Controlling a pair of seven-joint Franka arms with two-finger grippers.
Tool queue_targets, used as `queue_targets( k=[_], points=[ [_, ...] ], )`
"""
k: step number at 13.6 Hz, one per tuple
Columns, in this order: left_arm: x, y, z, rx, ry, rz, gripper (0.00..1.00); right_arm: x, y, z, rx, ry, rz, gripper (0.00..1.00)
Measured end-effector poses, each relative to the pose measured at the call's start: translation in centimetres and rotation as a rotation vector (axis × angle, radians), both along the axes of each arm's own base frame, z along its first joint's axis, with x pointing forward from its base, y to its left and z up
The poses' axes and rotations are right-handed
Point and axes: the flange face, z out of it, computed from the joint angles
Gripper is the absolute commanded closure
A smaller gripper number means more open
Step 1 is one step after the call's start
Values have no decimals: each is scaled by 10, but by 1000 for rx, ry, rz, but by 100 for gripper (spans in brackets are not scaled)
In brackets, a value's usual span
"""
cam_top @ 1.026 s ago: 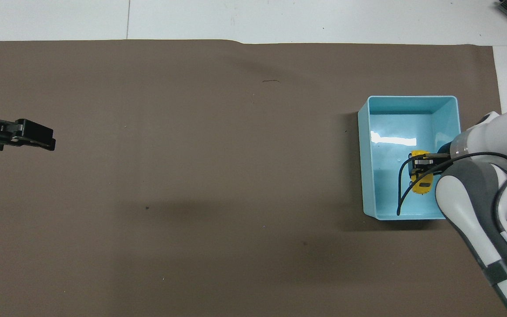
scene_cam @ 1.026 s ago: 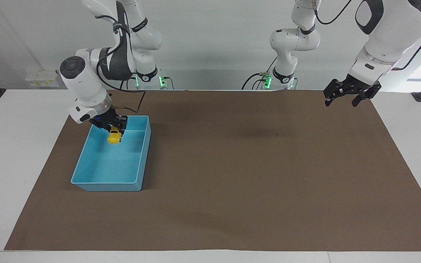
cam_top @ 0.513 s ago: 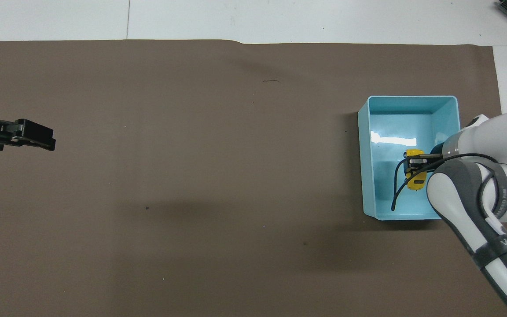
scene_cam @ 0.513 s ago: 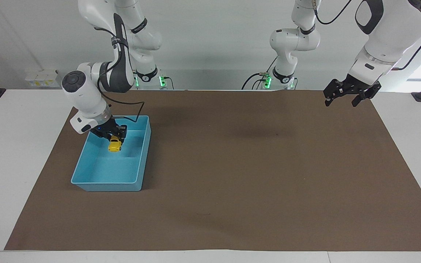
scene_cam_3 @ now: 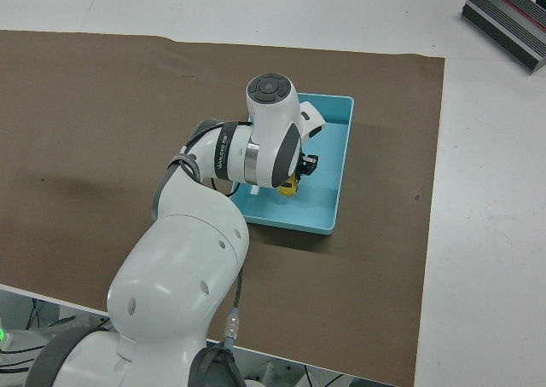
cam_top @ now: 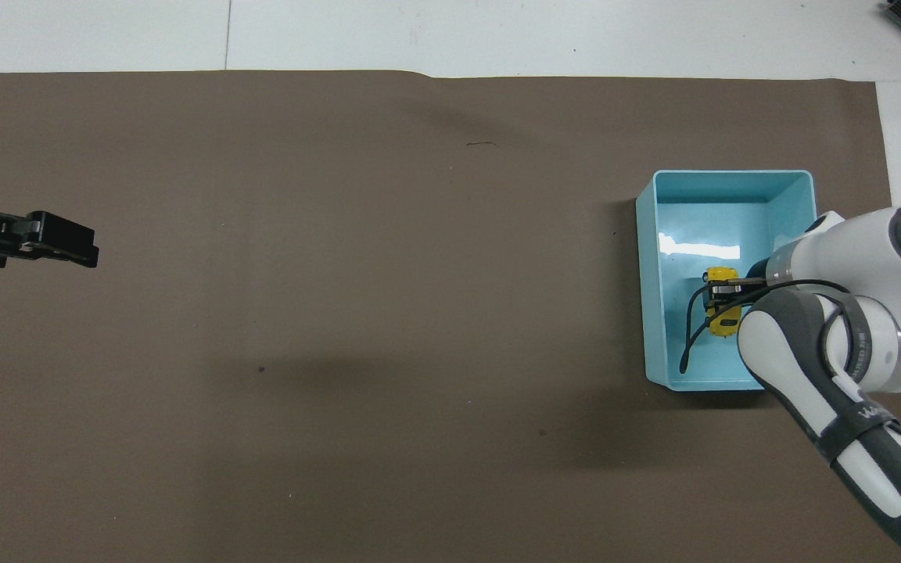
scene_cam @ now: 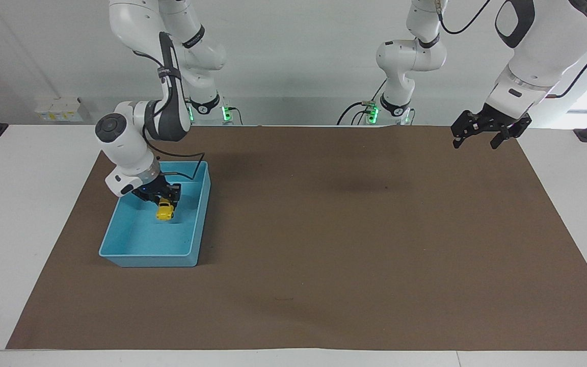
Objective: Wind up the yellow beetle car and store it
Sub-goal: 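Lower the car onto the bin floor and open the right gripper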
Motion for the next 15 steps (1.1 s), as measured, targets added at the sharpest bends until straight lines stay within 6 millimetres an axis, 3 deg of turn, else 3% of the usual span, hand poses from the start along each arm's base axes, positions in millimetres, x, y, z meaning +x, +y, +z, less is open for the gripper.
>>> queue_targets(
  k=[8,9,11,12,13,15],
  points=[
    [0,0,0,0,0,0,0,-5,1,-26,6,1,0,100],
    [0,0,0,0,0,0,0,-5,1,-26,6,2,0,87],
    [0,0,0,0,0,0,0,-5,1,-26,6,2,0,51],
    [0,0,0,0,0,0,0,-5,2,-26,6,1,1,29],
    [0,0,0,0,0,0,0,-5,3,-26,6,1,3,0],
    [0,0,0,0,0,0,0,-5,3,-25,6,-5,3,0]
  ],
)
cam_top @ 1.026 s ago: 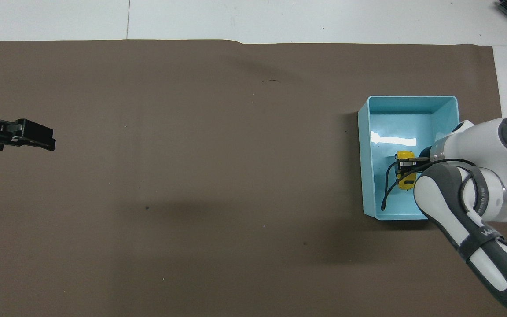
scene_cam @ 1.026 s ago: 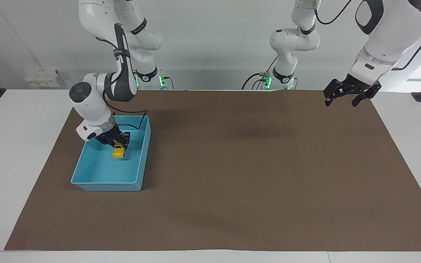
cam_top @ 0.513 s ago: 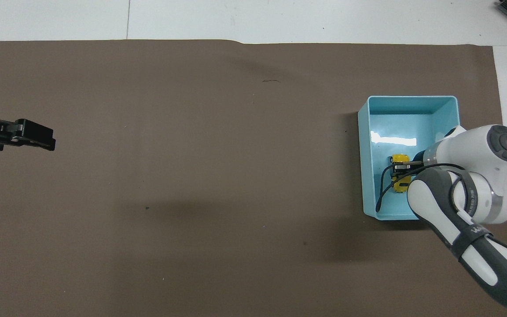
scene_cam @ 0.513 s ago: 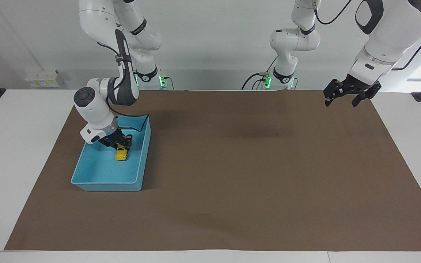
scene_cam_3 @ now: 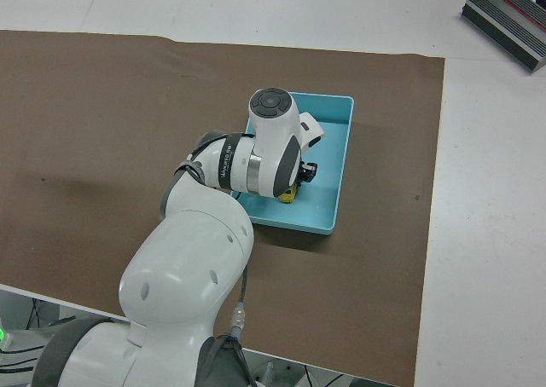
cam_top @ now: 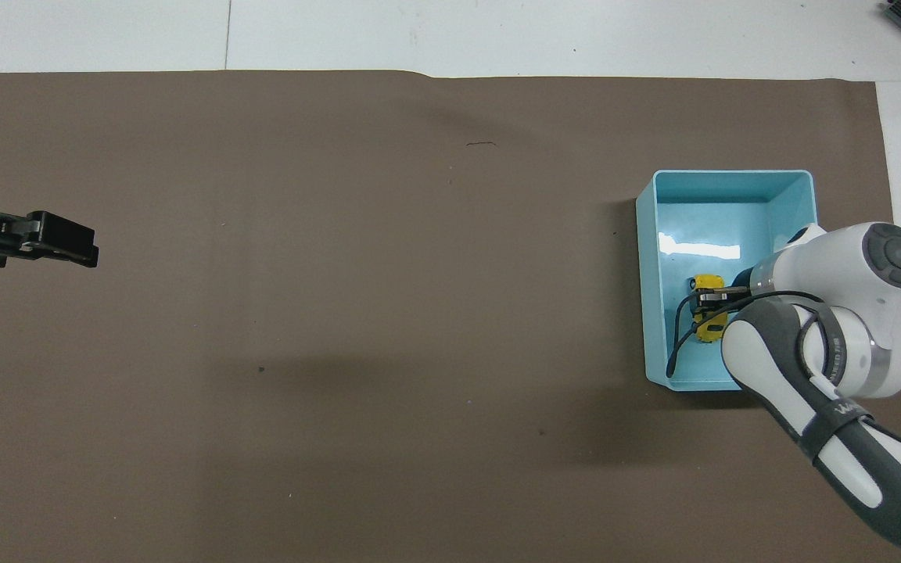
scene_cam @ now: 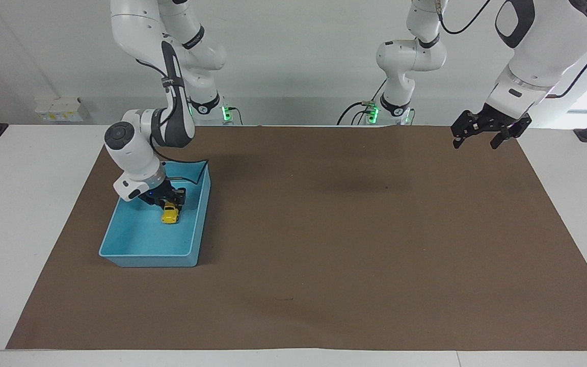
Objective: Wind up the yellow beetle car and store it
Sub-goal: 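Lower the car onto the bin floor and open the right gripper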
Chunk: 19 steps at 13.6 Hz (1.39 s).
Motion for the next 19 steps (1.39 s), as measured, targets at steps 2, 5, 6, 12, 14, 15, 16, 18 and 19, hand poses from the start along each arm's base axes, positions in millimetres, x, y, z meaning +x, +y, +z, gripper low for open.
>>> queue_targets(
  k=[2,5,6,12,14,15,16,18,19],
  points=[
    [0,0,0,0,0,0,0,0,0,0,-1,-3,2,0],
    [0,0,0,0,0,0,0,5,-1,7,-15,-20,29,0],
    [0,0,0,0,0,0,0,9,-1,14,-18,-35,45,0],
    [0,0,0,0,0,0,0,31,3,69,-29,-73,74,0],
    [0,0,0,0,0,0,0,38,7,89,-29,-50,49,0],
    [0,0,0,0,0,0,0,40,11,98,-29,-36,27,0],
    [0,0,0,0,0,0,0,41,16,106,-29,-24,7,0],
    [0,0,0,0,0,0,0,43,21,123,-31,-5,-11,0],
    [0,0,0,0,0,0,0,43,21,132,-32,-1,-14,0]
  ],
)
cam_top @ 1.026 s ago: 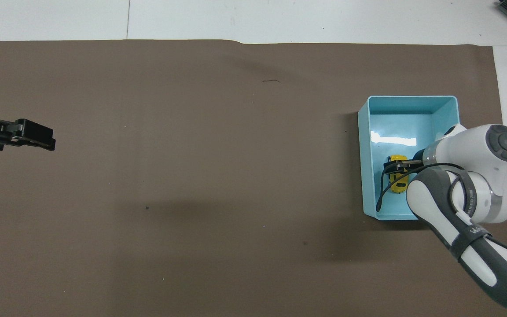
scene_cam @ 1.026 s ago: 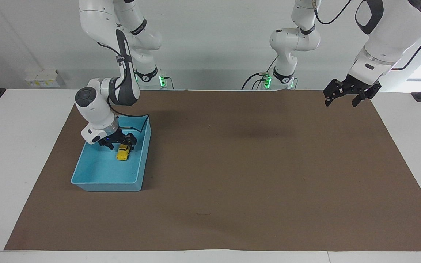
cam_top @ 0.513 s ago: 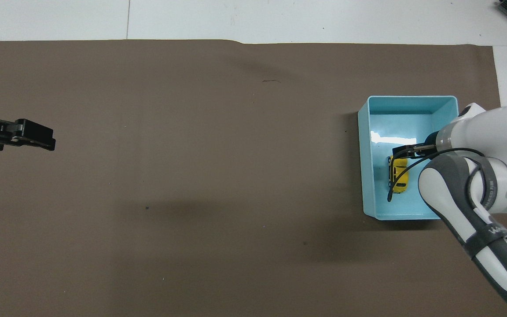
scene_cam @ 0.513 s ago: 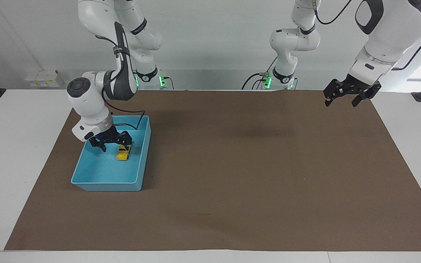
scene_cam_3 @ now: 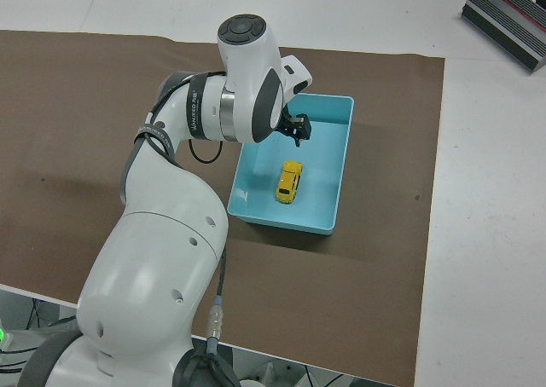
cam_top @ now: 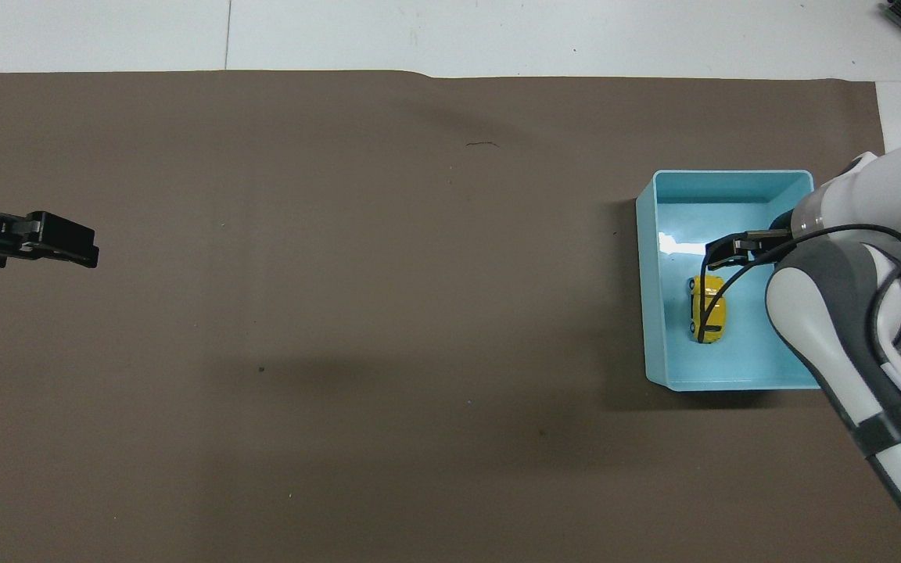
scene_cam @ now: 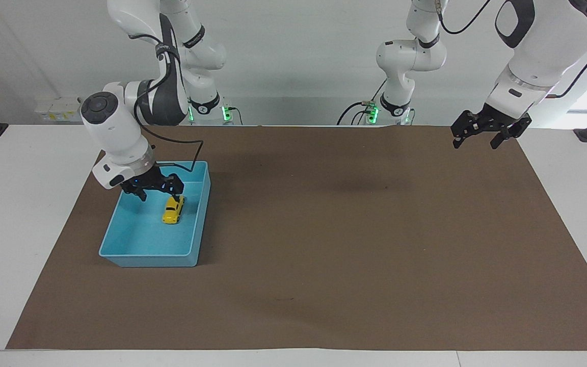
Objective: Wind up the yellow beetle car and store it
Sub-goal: 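Lower the car onto the bin floor and open the right gripper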
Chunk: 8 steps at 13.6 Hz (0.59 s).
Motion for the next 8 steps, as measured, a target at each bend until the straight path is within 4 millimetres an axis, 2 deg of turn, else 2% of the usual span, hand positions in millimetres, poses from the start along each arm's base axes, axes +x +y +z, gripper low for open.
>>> queue_targets(
  k=[4,8],
  points=[
    [0,0,0,0,0,0,0,-1,-1,27,-5,-1,-4,0],
    [0,0,0,0,0,0,0,-16,4,57,-6,4,-5,0]
  ],
)
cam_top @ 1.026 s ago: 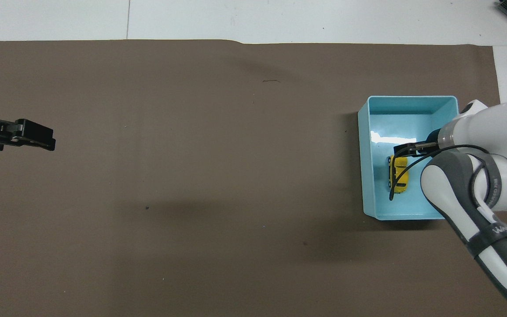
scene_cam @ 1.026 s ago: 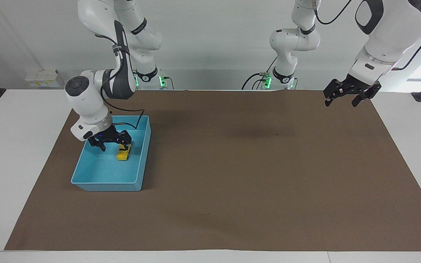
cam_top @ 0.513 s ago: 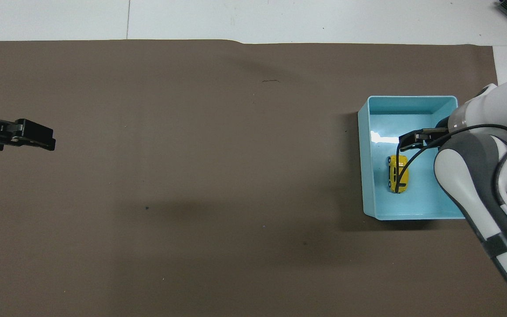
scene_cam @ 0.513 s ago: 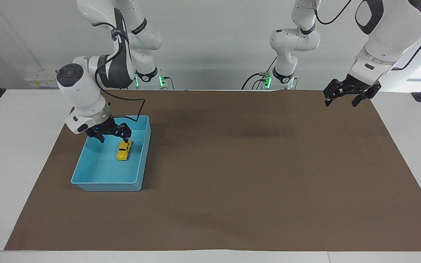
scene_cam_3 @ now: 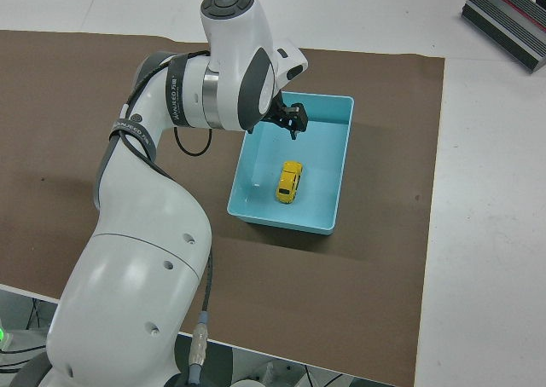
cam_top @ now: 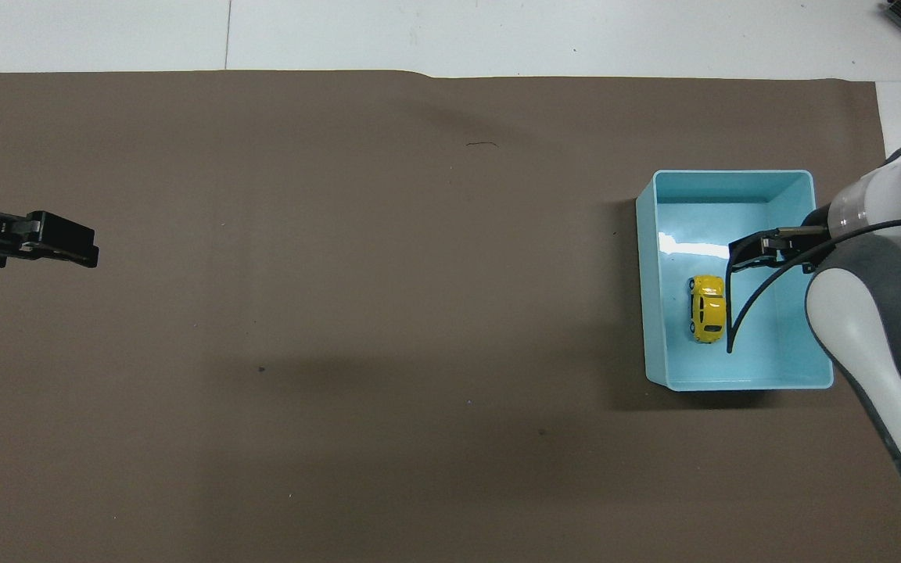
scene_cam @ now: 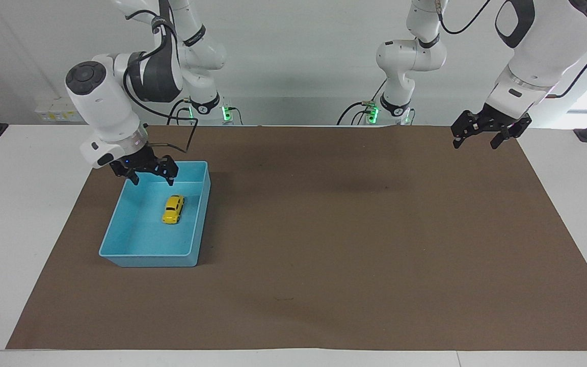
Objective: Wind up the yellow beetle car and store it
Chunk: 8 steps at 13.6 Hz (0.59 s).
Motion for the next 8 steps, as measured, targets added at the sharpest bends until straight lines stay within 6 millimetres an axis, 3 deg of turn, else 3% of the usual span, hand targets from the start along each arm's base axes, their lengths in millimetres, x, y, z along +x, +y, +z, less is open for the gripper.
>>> queue_targets(
  k=[8],
  points=[
    [0,0,0,0,0,0,0,-7,0,18,-1,8,6,0]
  ],
)
